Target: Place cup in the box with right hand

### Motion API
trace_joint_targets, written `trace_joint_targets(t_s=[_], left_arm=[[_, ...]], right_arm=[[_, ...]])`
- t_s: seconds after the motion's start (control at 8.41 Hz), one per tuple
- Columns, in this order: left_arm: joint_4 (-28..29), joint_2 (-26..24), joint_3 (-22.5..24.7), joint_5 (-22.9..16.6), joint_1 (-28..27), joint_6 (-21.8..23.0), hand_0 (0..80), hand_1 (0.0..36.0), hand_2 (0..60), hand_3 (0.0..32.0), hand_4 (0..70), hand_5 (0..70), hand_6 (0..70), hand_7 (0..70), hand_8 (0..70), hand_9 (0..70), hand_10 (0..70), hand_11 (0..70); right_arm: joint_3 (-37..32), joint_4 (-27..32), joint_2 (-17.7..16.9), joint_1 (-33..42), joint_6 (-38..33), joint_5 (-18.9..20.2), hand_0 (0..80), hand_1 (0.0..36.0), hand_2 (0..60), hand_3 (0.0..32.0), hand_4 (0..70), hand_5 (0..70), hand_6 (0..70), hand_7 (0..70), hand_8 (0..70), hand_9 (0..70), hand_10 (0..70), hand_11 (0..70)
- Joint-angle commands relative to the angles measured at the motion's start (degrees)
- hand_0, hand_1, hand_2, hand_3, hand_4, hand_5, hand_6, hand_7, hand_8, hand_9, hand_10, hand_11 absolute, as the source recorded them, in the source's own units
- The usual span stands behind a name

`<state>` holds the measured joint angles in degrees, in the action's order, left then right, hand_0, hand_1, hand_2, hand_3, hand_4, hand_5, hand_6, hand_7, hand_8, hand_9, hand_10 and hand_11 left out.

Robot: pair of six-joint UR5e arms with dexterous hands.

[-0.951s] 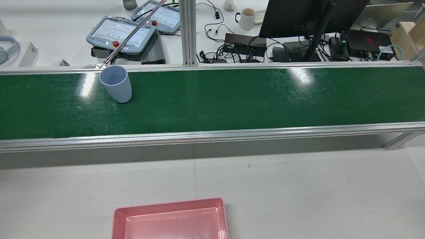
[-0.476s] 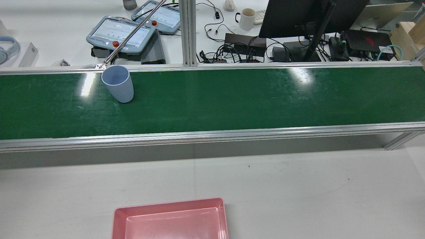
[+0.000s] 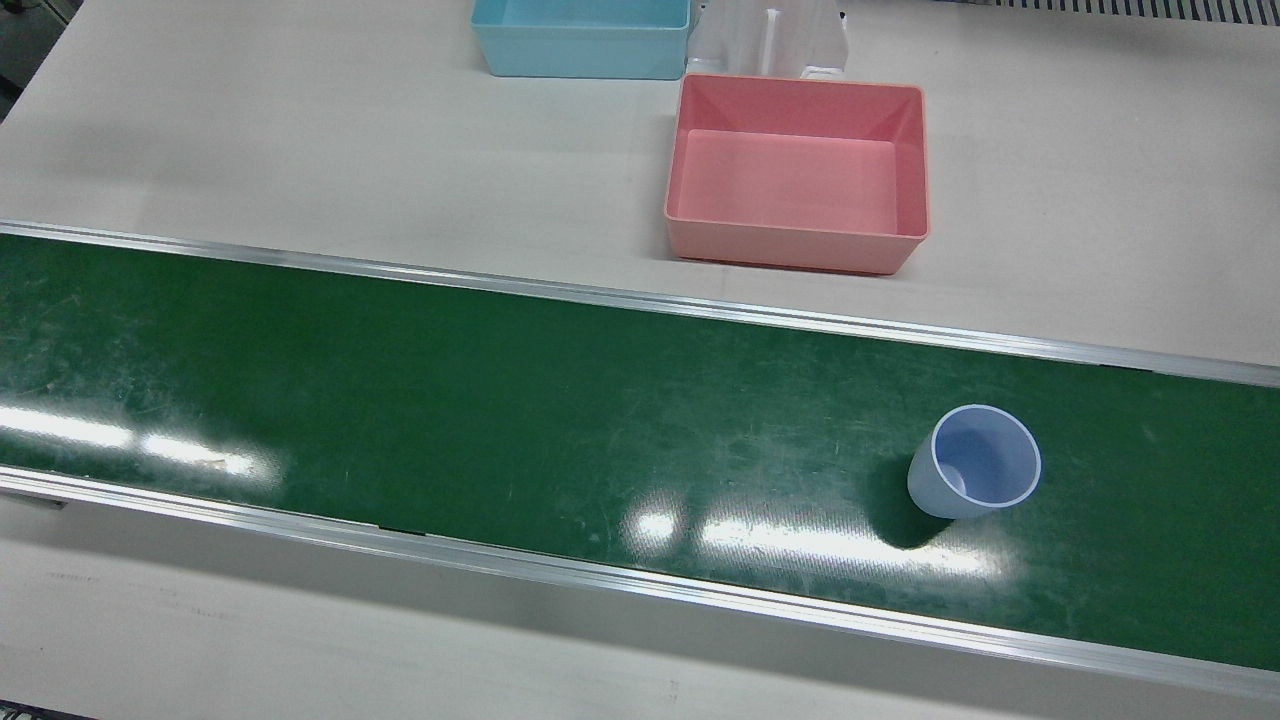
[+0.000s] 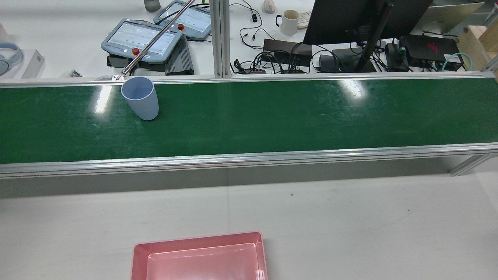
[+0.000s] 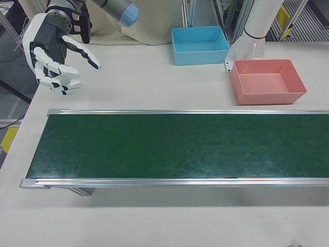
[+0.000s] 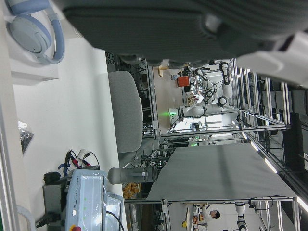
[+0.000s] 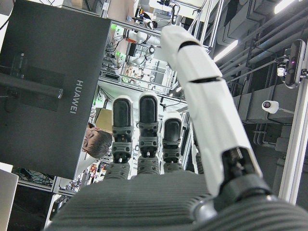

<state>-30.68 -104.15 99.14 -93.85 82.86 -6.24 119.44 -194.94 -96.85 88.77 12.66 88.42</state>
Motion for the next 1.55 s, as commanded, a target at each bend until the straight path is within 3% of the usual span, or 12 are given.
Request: trace_joint_targets(t_s=[0.0, 1.43], left_arm=[[-0.08, 0.00, 0.00, 0.07, 0.02, 0.00, 0.0, 0.0, 0.0, 0.0, 0.0, 0.0, 0.0, 0.0, 0.0, 0.0, 0.0, 0.0], [0.01, 0.00, 0.00, 0.07, 0.02, 0.00, 0.0, 0.0, 0.0, 0.0, 0.0, 0.0, 0.0, 0.0, 0.0, 0.0, 0.0, 0.0]], right_arm=[[-0.09, 0.00, 0.00, 0.00, 0.00, 0.00, 80.0, 36.0, 16.6, 0.0, 15.9, 19.6, 18.6, 64.8, 36.8, 46.3, 28.5, 44.4], [0.00, 0.00, 0.00, 0.00, 0.00, 0.00, 80.0, 36.0, 16.0, 0.0, 15.3, 19.7, 18.6, 64.7, 36.7, 46.2, 28.3, 44.2]])
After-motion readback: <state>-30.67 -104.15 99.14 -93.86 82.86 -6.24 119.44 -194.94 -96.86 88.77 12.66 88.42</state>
